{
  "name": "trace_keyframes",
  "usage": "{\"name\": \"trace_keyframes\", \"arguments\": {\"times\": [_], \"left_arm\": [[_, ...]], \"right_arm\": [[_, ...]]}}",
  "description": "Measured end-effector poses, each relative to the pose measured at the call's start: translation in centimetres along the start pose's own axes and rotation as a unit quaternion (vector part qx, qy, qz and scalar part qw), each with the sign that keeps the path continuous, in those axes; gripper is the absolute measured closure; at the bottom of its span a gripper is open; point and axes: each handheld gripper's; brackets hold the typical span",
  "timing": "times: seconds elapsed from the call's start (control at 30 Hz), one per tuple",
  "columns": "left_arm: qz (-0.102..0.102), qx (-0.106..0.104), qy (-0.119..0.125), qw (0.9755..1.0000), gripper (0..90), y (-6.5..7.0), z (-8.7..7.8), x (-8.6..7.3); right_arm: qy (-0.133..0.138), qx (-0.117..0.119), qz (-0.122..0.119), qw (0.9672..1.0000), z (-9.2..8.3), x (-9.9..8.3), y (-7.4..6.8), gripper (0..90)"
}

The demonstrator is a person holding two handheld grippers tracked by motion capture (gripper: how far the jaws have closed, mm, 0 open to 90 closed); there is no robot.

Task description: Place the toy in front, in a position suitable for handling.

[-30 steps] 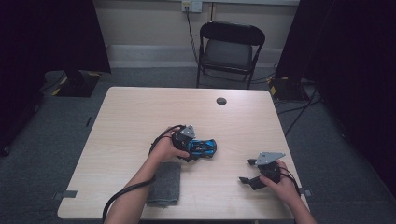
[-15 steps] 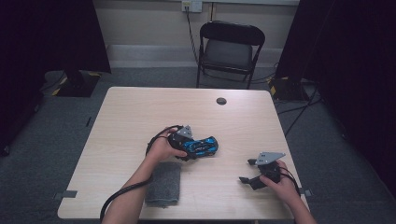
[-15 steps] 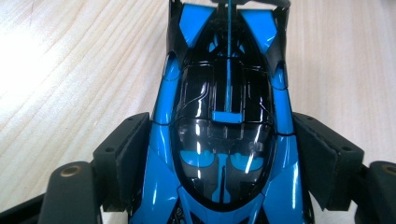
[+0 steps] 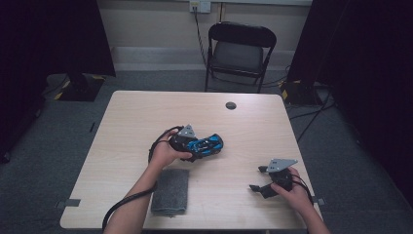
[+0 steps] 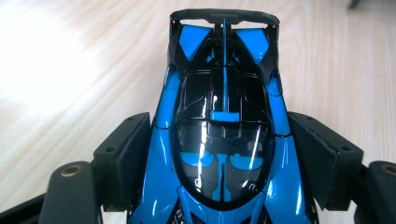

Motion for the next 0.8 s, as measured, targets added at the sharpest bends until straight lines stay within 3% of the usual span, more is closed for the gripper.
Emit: {"name": "trace_keyframes", "arguments": {"times": [0.1, 0.13, 0.2, 0.3, 0.4, 0.43, 0.63, 0.8], "left_arm": [[-0.018, 0.03, 0.002, 0.9994, 24.6, -0.6, -0.6, -0.2], [-0.018, 0.03, 0.002, 0.9994, 24.6, -0.6, -0.6, -0.2], [-0.022, 0.066, -0.007, 0.9975, 24.6, -1.0, -0.9, -0.4], [-0.03, 0.08, -0.008, 0.9963, 24.6, -1.2, -1.0, -0.5], [-0.042, 0.108, -0.01, 0.9932, 24.6, -1.6, -1.2, -1.1], [-0.042, 0.108, -0.01, 0.9932, 24.6, -1.6, -1.2, -1.1], [-0.061, 0.143, -0.024, 0.9875, 24.5, -2.0, -1.3, -2.2], [-0.079, 0.152, -0.03, 0.9847, 24.5, -2.0, -1.3, -2.8]], "right_arm": [[0.0, -0.001, -0.001, 1.0, 0.0, 0.0, 0.0, 15.0], [0.0, -0.001, -0.001, 1.0, 0.0, 0.0, 0.0, 15.0], [0.0, -0.001, -0.001, 1.0, 0.0, 0.0, 0.0, 15.0], [0.0, 0.0, 0.0, 1.0, 0.0, 0.0, 0.0, 15.0], [0.0, -0.001, -0.001, 1.0, 0.0, 0.0, 0.0, 14.8], [0.0, -0.001, -0.001, 1.0, 0.0, 0.0, 0.0, 14.8], [0.0, -0.001, -0.001, 1.0, 0.0, 0.0, 0.0, 14.8], [0.0, -0.001, -0.002, 1.0, 0.0, 0.0, 0.0, 14.7]]}}
Point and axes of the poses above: each handheld gripper's, and its own axes: z roughly forward along the jaws, x roughly out of its top, y roughly to its right, and after that the axes turned 6 degrees about z, right-handed
